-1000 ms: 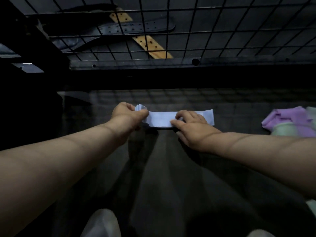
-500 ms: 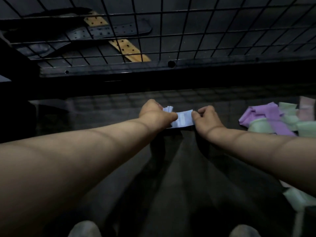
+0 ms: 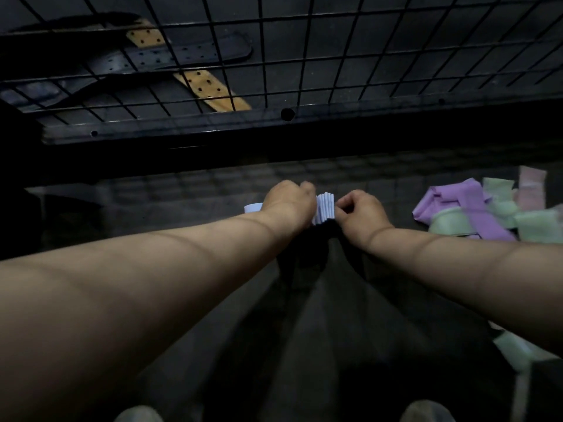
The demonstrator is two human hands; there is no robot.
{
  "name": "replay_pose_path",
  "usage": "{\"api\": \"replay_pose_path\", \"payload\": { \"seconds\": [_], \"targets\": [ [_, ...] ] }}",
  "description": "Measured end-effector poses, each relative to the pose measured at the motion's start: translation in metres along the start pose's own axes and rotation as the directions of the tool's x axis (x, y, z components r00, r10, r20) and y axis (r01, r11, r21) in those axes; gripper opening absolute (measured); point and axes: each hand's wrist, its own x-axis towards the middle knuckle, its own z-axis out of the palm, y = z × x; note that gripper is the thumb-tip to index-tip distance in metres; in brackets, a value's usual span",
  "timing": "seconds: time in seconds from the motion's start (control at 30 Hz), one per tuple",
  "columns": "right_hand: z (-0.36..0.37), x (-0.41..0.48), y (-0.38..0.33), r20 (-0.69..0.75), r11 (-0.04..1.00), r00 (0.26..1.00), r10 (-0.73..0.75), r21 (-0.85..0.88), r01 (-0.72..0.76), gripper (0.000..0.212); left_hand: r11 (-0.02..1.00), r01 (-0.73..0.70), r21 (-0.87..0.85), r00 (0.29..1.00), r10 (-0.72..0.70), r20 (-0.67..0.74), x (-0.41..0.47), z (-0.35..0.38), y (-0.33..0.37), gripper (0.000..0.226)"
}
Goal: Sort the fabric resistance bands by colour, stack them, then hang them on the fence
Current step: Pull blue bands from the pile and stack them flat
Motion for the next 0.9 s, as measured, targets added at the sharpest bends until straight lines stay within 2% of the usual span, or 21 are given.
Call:
{"api": "replay_pose_path", "payload": {
  "seconds": [0.07, 0.17, 0.27, 0.37, 0.4, 0.47, 0.5, 0.53, 0.57, 0.6, 0.67, 0.7, 0.8, 0.9],
  "targets": [
    [-0.002, 0.000, 0.000, 0.024, 0.997, 0.999, 0.042, 0.063, -0.044, 0.007, 0.999, 0.018, -0.029, 1.000, -0.017, 0.015, -0.002, -0.004, -0.004, 0.034],
    [-0.002, 0.004, -0.001, 0.101, 0.999, 0.994, 0.043, 0.009, -0.044, 0.006, 0.995, 0.001, -0.101, 0.999, 0.003, 0.038, -0.009, -0.007, -0.011, 0.031],
    [0.001, 0.000, -0.005, 0.091, 0.992, 0.993, 0.078, 0.090, -0.086, 0.047, 0.989, 0.024, -0.145, 0.996, -0.011, 0.089, -0.012, -0.010, -0.013, 0.024],
    [0.009, -0.003, -0.005, 0.121, 0.997, 0.991, 0.055, -0.068, -0.047, 0.062, 0.948, 0.041, -0.315, 0.995, -0.010, 0.098, -0.008, -0.015, -0.021, 0.020],
    [0.010, -0.003, -0.005, 0.121, 0.994, 0.991, 0.056, -0.097, -0.045, 0.063, 0.948, 0.008, -0.319, 1.000, 0.000, 0.028, -0.008, -0.020, -0.027, 0.024],
    [0.010, 0.000, -0.006, 0.106, 0.991, 0.992, 0.063, -0.128, -0.049, 0.062, 0.984, -0.089, -0.152, 0.975, 0.055, -0.213, -0.007, -0.036, -0.043, 0.032],
    [0.009, 0.001, -0.006, 0.111, 0.989, 0.992, 0.065, -0.137, -0.049, 0.061, 0.994, -0.078, -0.073, 0.948, 0.051, -0.314, -0.005, -0.043, -0.054, 0.038],
    [0.008, 0.003, -0.006, 0.115, 0.988, 0.991, 0.065, -0.146, -0.048, 0.060, 0.997, -0.027, -0.071, 0.938, 0.000, -0.348, -0.004, -0.050, -0.062, 0.042],
    [0.007, 0.003, -0.006, 0.121, 0.988, 0.991, 0.065, -0.147, -0.047, 0.059, 0.991, 0.043, -0.125, 0.947, -0.080, -0.311, 0.000, -0.054, -0.071, 0.045],
    [0.007, 0.003, -0.006, 0.126, 0.989, 0.990, 0.067, -0.142, -0.048, 0.057, 0.974, 0.102, -0.203, 0.968, -0.144, -0.205, 0.001, -0.057, -0.076, 0.045],
    [0.006, 0.003, -0.006, 0.129, 0.990, 0.990, 0.063, -0.136, -0.045, 0.055, 0.949, 0.144, -0.281, 0.990, -0.139, 0.037, 0.000, -0.056, -0.084, 0.036],
    [0.005, 0.002, -0.006, 0.129, 0.989, 0.990, 0.060, -0.138, -0.042, 0.053, 0.950, 0.131, -0.283, 0.988, -0.103, 0.112, 0.000, -0.057, -0.086, 0.041],
    [0.004, 0.002, -0.007, 0.144, 0.990, 0.988, 0.054, -0.140, -0.034, 0.052, 0.977, -0.011, -0.213, 0.984, 0.049, 0.173, 0.003, -0.065, -0.090, 0.060],
    [0.004, 0.001, -0.006, 0.162, 0.993, 0.986, 0.037, -0.118, -0.018, 0.053, 0.988, -0.102, -0.119, 0.968, 0.126, 0.215, 0.013, -0.073, -0.094, 0.043]
  ]
}}
